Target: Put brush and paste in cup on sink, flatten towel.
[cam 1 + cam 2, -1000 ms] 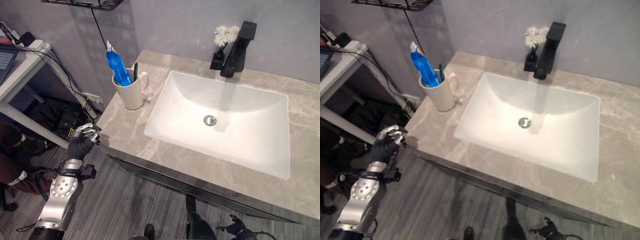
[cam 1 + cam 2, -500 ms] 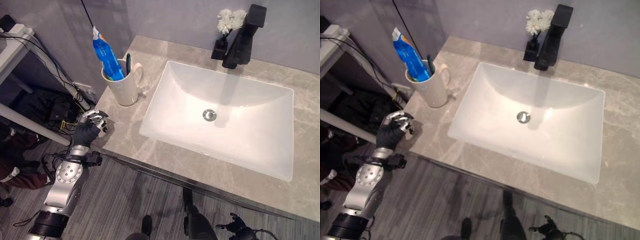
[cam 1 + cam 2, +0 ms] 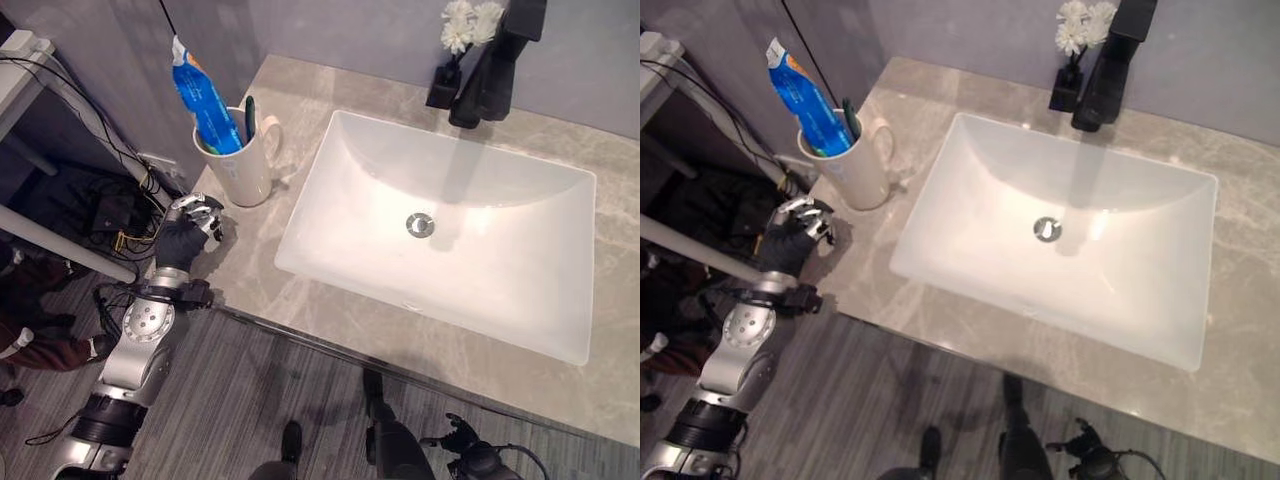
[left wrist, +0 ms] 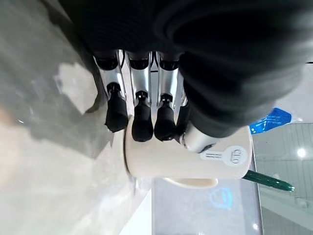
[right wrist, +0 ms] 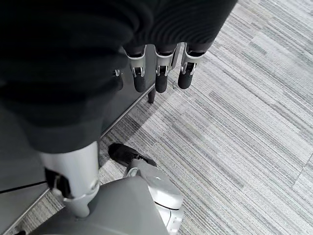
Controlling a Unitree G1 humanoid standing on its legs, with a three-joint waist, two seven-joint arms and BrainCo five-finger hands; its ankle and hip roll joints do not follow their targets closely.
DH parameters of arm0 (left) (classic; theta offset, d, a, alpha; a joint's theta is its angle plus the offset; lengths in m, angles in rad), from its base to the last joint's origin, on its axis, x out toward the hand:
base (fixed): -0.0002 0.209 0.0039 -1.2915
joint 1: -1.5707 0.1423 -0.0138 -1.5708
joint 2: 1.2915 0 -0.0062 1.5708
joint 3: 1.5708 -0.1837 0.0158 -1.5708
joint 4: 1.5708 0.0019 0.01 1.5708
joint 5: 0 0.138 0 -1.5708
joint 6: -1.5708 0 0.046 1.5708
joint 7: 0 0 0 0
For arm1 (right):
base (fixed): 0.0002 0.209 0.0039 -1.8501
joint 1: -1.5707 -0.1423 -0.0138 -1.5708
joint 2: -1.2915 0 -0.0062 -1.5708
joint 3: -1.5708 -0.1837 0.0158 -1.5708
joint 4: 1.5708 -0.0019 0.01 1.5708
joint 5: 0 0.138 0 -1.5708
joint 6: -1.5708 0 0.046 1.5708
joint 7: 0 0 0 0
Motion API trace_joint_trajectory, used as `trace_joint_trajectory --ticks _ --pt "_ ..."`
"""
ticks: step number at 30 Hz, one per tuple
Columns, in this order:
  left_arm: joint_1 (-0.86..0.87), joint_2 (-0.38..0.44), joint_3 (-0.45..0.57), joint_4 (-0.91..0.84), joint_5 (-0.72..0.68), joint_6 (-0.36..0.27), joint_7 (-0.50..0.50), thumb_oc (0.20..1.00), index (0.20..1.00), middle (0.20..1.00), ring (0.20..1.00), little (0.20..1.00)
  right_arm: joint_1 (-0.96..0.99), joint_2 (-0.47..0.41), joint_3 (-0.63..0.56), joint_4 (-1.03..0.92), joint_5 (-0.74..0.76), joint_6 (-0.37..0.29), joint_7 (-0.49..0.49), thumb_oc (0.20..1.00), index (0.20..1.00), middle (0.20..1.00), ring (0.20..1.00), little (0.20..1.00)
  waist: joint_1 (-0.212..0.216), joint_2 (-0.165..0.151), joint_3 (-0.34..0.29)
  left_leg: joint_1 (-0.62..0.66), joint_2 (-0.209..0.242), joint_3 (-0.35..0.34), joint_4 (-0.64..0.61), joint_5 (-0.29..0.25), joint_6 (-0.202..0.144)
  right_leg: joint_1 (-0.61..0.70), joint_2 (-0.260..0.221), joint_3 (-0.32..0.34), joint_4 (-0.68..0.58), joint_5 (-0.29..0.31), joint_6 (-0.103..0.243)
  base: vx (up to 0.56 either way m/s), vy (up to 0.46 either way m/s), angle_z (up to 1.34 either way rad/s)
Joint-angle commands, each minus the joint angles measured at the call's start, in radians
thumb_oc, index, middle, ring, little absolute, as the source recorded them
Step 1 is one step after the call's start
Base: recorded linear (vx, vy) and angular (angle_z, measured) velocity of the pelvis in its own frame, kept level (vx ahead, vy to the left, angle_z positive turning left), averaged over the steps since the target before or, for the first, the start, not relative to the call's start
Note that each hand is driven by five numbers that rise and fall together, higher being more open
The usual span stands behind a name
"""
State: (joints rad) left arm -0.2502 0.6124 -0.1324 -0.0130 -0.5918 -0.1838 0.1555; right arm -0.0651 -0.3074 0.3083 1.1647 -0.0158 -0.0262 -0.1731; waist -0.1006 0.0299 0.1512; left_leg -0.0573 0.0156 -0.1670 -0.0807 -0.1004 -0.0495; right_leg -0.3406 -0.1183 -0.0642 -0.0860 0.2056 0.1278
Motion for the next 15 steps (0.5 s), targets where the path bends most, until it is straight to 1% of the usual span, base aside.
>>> trace_joint_trajectory --ticks 1,3,8,15 --pt "-0.023 0.02 0.02 0.03 -0.03 -0.042 0.024 0.2 0.2 0.2 0.2 0.2 0.013 -0.003 0.033 -0.002 -0.002 -0.005 -0.011 1.0 1.0 1.0 1.0 1.0 -0.019 -0.035 -0.002 0.065 -0.062 -0.002 -0.007 -0.023 0.013 -0.093 -0.012 0.055 0.038 0.045 0.032 0.02 -0.011 -0.11" --pt "-0.055 0.025 0.016 0.063 -0.026 -0.045 0.041 0.2 0.2 0.2 0.2 0.2 0.025 -0.011 0.033 -0.004 -0.001 -0.007 -0.007 1.0 1.0 1.0 1.0 1.0 -0.027 -0.042 -0.005 0.067 -0.056 0.001 -0.007 -0.026 0.011 -0.099 -0.004 0.066 0.044 0.039 0.029 0.02 -0.018 -0.09" --pt "-0.111 0.03 -0.002 0.126 -0.035 -0.045 0.062 0.2 0.2 0.2 0.2 0.2 0.031 -0.017 0.023 0.004 0.017 -0.008 -0.012 1.0 1.0 1.0 1.0 1.0 -0.04 -0.047 -0.004 0.071 -0.048 0.008 -0.007 -0.031 0.009 -0.116 0.008 0.075 0.068 0.026 0.025 0.01 -0.006 -0.01" --pt "-0.167 0.034 -0.009 0.185 -0.047 -0.049 0.088 0.2 0.2 0.2 0.2 0.2 0.027 -0.017 0.047 -0.03 0.01 -0.014 -0.007 1.0 1.0 1.0 1.0 1.0 -0.052 -0.047 0.0 0.075 -0.046 0.023 -0.007 -0.036 0.006 -0.128 0.017 0.086 0.07 0.027 0.025 -0.01 0.002 -0.06"
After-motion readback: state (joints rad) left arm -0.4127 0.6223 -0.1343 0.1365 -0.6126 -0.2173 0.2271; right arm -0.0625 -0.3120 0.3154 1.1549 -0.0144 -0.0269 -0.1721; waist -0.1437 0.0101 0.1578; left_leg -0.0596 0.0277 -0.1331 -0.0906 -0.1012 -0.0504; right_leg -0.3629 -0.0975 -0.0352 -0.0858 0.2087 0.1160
